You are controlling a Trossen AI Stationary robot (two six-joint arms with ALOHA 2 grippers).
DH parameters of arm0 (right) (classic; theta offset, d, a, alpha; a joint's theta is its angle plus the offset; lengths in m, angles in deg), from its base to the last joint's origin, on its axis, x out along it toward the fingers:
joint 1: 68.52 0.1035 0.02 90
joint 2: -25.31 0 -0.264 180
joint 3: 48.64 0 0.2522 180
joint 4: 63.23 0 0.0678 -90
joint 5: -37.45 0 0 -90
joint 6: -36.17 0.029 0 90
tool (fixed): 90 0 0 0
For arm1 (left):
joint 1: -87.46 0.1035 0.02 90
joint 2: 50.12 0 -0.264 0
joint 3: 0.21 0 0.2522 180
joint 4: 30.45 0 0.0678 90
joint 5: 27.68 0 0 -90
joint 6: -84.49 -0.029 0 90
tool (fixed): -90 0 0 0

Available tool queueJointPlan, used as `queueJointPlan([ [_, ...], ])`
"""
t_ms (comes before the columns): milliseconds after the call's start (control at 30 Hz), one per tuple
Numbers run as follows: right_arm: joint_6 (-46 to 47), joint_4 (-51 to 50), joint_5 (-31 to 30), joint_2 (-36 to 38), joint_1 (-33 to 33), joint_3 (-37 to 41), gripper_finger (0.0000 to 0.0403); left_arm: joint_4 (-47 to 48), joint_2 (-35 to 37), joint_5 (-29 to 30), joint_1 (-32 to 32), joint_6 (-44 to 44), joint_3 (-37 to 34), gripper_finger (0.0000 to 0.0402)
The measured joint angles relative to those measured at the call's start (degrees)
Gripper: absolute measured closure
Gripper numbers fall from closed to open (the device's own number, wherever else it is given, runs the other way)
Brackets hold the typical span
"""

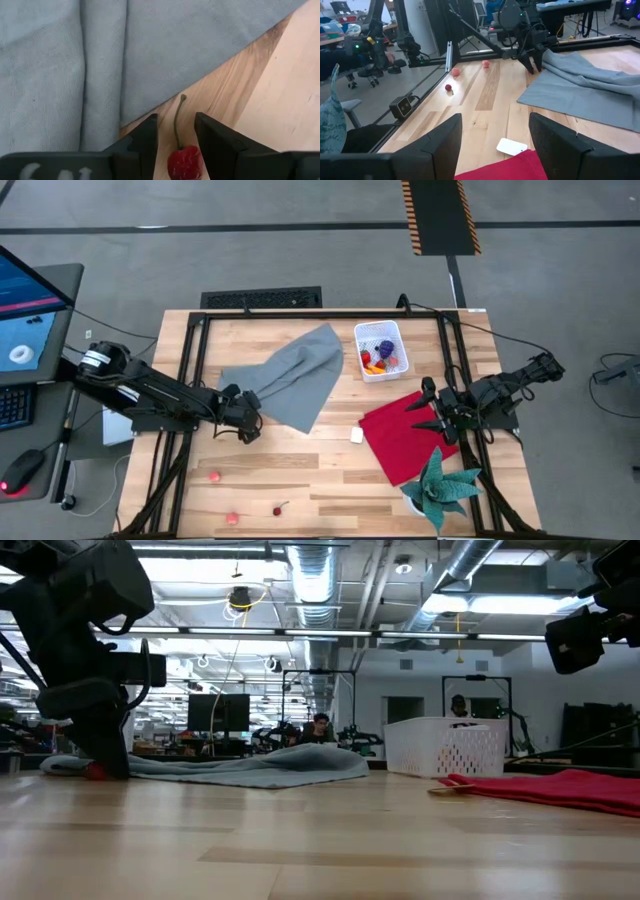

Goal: Pick and placing Produce into tupperware
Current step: Put the red cherry into the white bin

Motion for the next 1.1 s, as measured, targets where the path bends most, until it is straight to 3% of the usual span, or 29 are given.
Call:
queueJointPlan([
  [200,0.0,0.0,0.0,0.0,0.0,0.0,0.0148,0.1,-0.2,-0.1,0.0,-0.8,0.0,0.0289],
  [433,0.0,0.0,0.0,0.0,0.0,0.0,0.0148,-1.1,-0.2,0.1,0.0,-1.8,-0.1,0.0391],
  [700,0.0,0.0,0.0,0.0,0.0,0.0,0.0148,-1.7,-0.5,-1.4,0.1,-3.7,2.0,0.0401],
  [1100,0.0,0.0,0.0,0.0,0.0,0.0,0.0148,-13.9,-0.4,-3.5,0.5,-11.0,6.8,0.0401],
])
